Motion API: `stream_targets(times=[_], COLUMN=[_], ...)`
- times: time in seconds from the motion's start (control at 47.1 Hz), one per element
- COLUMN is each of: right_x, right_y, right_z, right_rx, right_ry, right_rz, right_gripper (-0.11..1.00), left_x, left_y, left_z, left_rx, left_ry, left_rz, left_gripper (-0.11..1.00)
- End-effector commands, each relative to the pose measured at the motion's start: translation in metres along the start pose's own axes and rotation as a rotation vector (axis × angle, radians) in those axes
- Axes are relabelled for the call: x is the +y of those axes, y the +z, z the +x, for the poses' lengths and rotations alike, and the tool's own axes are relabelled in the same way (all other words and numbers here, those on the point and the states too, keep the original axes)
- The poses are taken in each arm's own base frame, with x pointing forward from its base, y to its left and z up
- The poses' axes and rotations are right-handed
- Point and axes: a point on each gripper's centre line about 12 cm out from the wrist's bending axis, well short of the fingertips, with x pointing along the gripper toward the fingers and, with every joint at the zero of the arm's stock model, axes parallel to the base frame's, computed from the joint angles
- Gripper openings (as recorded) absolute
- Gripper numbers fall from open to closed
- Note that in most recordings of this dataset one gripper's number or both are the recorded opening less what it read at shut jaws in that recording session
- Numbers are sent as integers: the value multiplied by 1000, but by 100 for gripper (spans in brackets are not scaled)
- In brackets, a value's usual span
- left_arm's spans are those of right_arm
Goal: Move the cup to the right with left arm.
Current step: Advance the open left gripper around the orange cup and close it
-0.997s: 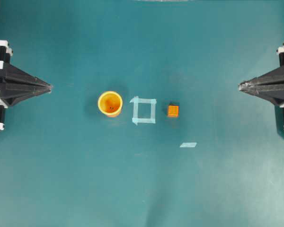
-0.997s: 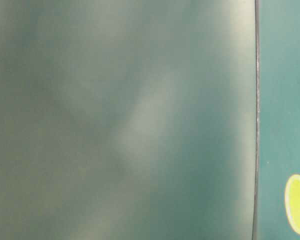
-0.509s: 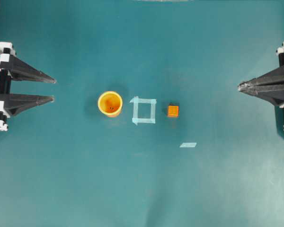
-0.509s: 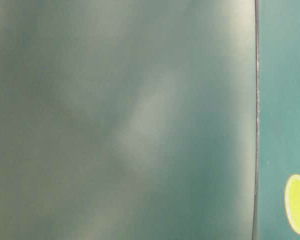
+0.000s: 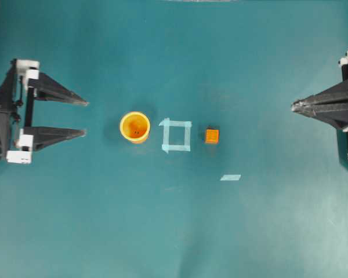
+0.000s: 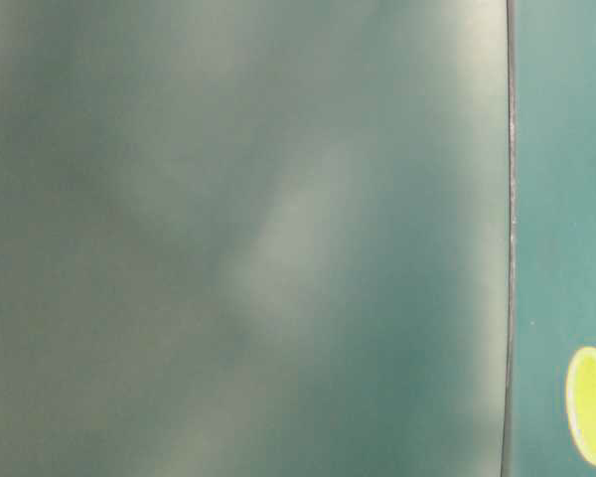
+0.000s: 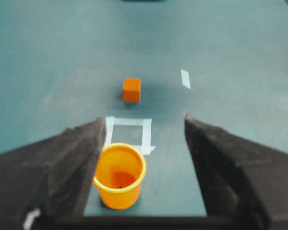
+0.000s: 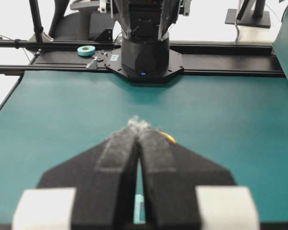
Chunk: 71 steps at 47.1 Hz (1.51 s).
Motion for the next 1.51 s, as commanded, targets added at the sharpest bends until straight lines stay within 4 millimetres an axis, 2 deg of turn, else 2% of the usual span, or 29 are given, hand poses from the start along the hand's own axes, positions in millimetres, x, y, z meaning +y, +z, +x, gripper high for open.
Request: stream_targets(times=[0.0, 0.233, 0.445, 0.636, 0.955, 1.103, 1.485], right_x=[0, 0, 0, 0, 0, 0, 0], right_y=[13, 16, 17, 20, 22, 22, 24], right_z=[2, 2, 2, 1, 0, 0, 0], right_rx=[-34, -38, -12, -12, -20, -20, -28], right_ry=[1, 1, 1, 1, 1, 1, 1], right_rz=[5, 6, 6, 5, 5, 5, 3], right_gripper=[0, 0, 0, 0, 0, 0, 0], left_x=[0, 0, 1, 6, 13, 13, 14], left_y=[5, -8, -31, -50, -82, -92, -114], left_z=[8, 25, 38, 51, 55, 57, 78], left_rx=[0, 78, 183, 271, 380, 406, 411], left_ry=[-2, -1, 4, 19, 43, 44, 44], left_rz=[3, 3, -1, -3, -12, -16, -15], left_gripper=[66, 69, 72, 79, 81, 80, 80])
